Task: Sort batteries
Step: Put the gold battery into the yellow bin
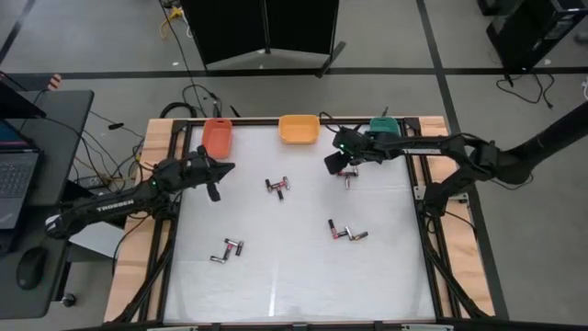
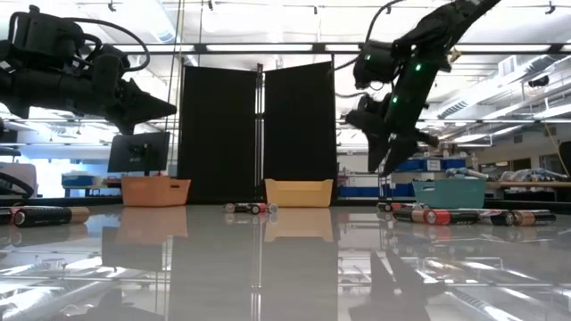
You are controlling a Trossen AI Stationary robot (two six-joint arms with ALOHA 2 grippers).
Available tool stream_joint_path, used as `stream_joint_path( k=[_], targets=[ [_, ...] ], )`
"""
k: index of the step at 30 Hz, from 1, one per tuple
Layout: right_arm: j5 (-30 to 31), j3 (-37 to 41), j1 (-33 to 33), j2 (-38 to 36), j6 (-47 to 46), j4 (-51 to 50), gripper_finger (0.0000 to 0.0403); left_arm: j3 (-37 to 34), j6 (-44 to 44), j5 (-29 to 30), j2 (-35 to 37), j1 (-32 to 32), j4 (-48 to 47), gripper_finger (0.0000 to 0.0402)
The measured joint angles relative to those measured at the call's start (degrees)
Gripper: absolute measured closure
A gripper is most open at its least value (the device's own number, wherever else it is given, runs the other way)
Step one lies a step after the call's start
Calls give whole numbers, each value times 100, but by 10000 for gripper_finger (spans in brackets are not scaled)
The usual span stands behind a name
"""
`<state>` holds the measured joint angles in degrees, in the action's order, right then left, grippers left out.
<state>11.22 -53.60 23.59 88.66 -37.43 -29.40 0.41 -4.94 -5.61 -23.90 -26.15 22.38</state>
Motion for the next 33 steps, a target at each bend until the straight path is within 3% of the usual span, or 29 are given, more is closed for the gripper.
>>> stream_joint_path(
  k=[6, 22, 33],
  targets=[
    [-57, 2, 4, 569, 8, 107, 217, -1, 2, 0, -48, 0, 59, 387],
    [-249, 2, 17, 1072, -35, 356, 221, 1, -162, 0, -48, 2, -30, 387],
    [-201, -15, 13, 1314, -5, 529, 275, 1, -323, -13, -48, 2, -47, 387]
  ],
)
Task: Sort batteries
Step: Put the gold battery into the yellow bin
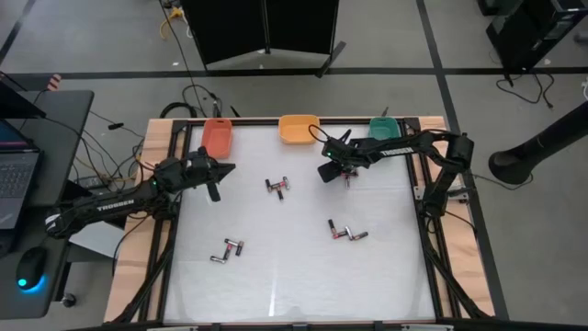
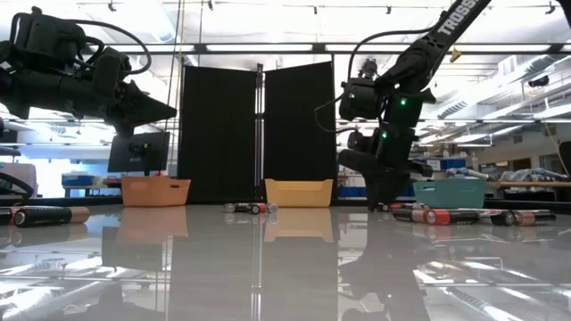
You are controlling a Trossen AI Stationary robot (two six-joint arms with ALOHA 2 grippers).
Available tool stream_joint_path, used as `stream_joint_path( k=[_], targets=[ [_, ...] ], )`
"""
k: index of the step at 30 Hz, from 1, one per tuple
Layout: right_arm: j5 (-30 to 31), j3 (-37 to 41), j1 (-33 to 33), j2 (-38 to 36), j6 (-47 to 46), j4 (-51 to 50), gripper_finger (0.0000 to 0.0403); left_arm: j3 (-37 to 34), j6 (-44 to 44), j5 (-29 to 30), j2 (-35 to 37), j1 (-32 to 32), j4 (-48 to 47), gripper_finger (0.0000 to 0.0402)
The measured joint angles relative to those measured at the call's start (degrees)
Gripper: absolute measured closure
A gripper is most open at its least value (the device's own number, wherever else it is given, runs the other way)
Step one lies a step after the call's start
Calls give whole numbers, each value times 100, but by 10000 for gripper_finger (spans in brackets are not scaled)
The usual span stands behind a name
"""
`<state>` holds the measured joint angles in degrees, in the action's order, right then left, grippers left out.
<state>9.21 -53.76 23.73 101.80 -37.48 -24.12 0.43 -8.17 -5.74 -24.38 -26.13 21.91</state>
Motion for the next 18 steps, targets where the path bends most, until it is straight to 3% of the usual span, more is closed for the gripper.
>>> stream_joint_path(
  k=[7, 18],
  targets=[
    [5, 8, -9, 6, 322, 132, 344, -1, 0, -11, 0, 2, 1, 387],
    [-14, -765, -301, 42, 1073, -124, 344, -2, 11, -13, 0, 2, -60, 387]
  ],
)
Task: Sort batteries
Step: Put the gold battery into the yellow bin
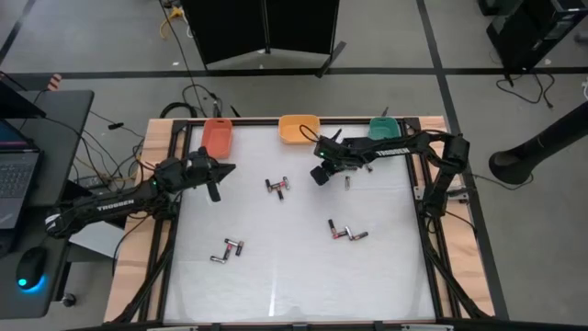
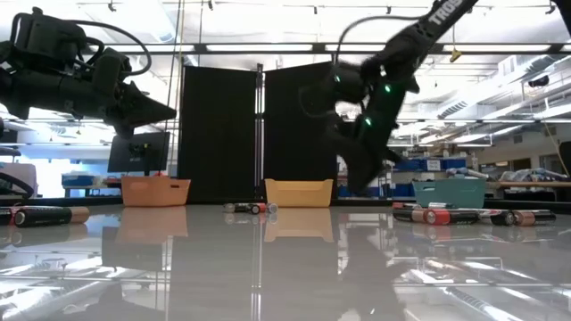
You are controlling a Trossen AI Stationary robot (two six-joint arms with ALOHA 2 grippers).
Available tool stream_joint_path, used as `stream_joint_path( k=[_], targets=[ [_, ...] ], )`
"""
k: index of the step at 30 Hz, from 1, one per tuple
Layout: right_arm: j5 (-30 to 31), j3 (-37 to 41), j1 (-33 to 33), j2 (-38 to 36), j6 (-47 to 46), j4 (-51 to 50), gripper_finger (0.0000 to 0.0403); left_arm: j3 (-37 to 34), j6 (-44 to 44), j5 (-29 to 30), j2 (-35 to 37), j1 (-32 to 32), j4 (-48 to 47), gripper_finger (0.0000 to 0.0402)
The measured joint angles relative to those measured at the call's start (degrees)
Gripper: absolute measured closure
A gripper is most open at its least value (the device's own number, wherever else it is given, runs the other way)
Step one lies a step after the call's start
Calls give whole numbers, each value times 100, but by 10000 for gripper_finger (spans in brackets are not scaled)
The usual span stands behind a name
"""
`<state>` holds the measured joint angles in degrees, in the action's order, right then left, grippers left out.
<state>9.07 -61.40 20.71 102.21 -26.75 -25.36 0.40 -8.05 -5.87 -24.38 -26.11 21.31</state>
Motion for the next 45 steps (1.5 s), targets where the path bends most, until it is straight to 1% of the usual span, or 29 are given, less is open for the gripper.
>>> stream_joint_path(
  k=[4, 7, 13, 18, 23, 26, 30, 34, 39, 45],
  targets=[
    [5, -492, -27, 7, 493, -55, 344, 2, 4, 0, 0, 0, -7, 387],
    [1, -914, 80, 2, 912, -26, 344, 1, 4, 0, 0, 0, -6, 387],
    [10, -1687, 546, 0, 1848, -3, 344, 2, 22, 0, 0, 0, -5, 387],
    [-106, -2104, 923, 103, 2471, -14, 344, 2, 26, 0, 0, 0, 3, 387],
    [-291, -2691, 1105, 728, 2989, -216, 344, 2, 30, 2, -20, 0, 70, 387],
    [-347, -3332, 1158, 1265, 3339, -515, 344, 2, 44, 17, -50, -2, 102, 387],
    [-599, -4216, 1225, 1990, 3785, -1157, 344, 1, 49, 20, -81, -2, 119, 387],
    [-794, -4841, 1241, 2539, 4055, -1491, 344, 2, 48, 20, -106, -2, 110, 387],
    [-989, -5269, 1280, 3027, 4195, -1742, 344, 2, 41, 22, -130, -2, 87, 387],
    [-1069, -5386, 1363, 3269, 4193, -1781, 344, 2, 33, 22, -150, -2, 103, 387]
  ],
)
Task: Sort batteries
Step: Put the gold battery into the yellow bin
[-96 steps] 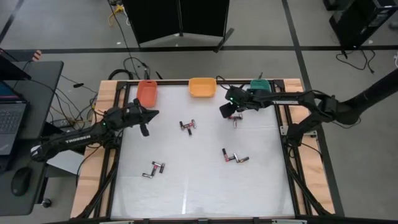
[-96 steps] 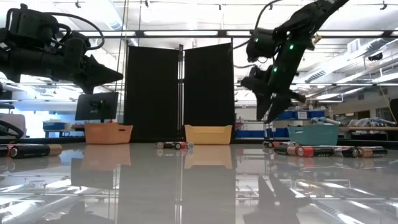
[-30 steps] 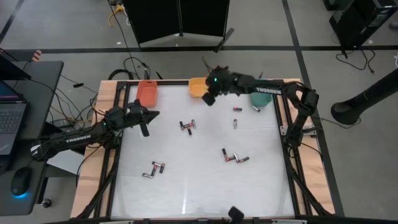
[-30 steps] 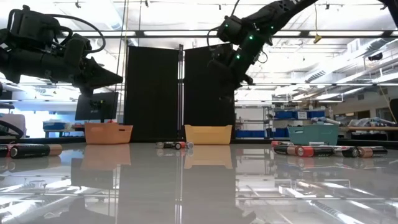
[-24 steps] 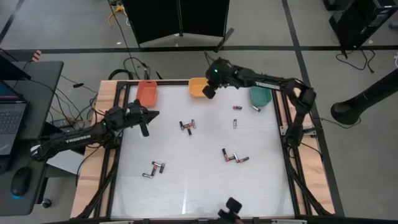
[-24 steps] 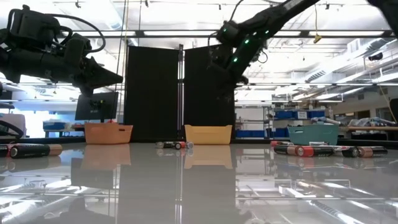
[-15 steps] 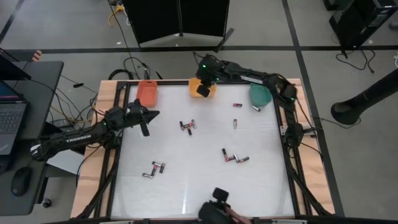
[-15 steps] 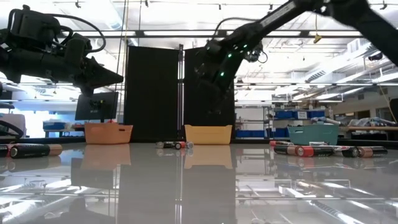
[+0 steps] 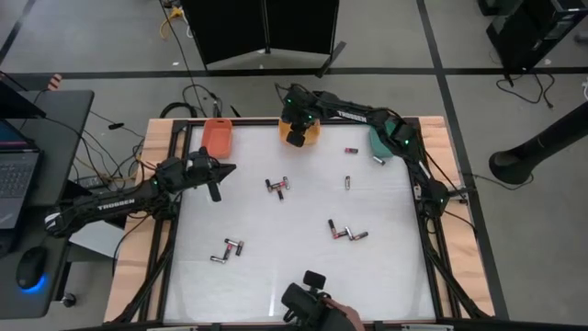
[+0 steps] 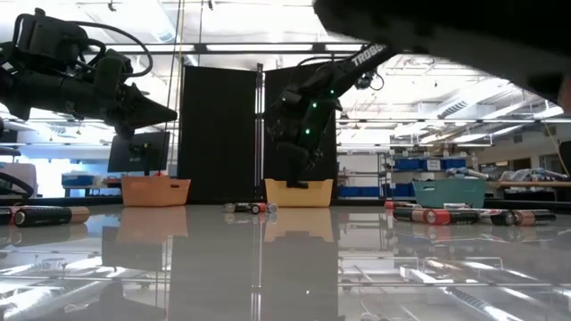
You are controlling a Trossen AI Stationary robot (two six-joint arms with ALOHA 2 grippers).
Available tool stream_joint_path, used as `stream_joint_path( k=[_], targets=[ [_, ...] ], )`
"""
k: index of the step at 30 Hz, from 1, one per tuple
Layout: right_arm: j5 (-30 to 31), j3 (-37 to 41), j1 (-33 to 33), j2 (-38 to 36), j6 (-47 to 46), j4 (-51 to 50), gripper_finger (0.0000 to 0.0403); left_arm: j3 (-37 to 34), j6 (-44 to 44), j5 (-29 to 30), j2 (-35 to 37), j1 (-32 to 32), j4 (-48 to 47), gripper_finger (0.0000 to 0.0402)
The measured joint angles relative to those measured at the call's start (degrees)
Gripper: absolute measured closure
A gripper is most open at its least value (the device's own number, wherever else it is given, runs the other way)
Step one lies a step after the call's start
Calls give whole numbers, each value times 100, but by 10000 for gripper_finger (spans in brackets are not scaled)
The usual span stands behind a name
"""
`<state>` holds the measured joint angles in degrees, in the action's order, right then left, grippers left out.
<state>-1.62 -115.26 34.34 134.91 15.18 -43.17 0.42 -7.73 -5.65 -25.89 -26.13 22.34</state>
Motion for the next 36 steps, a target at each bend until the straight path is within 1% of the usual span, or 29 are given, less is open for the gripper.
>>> stream_joint_path(
  k=[6, 14, 17, 22, 28, 31, 33, 36],
  targets=[
    [-147, 2, 111, 7, -106, -41, 340, 0, -2, 0, 0, 0, 6, 387],
    [-164, 20, 143, 7, -147, -117, 331, -1, -2, 0, 0, 0, 2, 387],
    [-291, 20, 143, 20, -149, -110, 331, 0, -3, 0, 0, 0, -1, 387],
    [-322, 24, 201, 195, -121, -75, 339, -1, -4, 0, 0, 0, -15, 387],
    [-321, 28, 291, 286, -147, -92, 336, 0, -4, 2, -5, 0, -43, 387],
    [-503, 28, 330, 376, -177, -53, 336, -1, -4, 2, -33, 0, -40, 387],
    [-622, 25, 361, 372, -212, -60, 332, -2, -4, 2, -57, 0, -41, 387],
    [-472, 24, 364, 367, -214, -60, 318, 0, -5, 2, -88, 0, -27, 387]
  ],
)
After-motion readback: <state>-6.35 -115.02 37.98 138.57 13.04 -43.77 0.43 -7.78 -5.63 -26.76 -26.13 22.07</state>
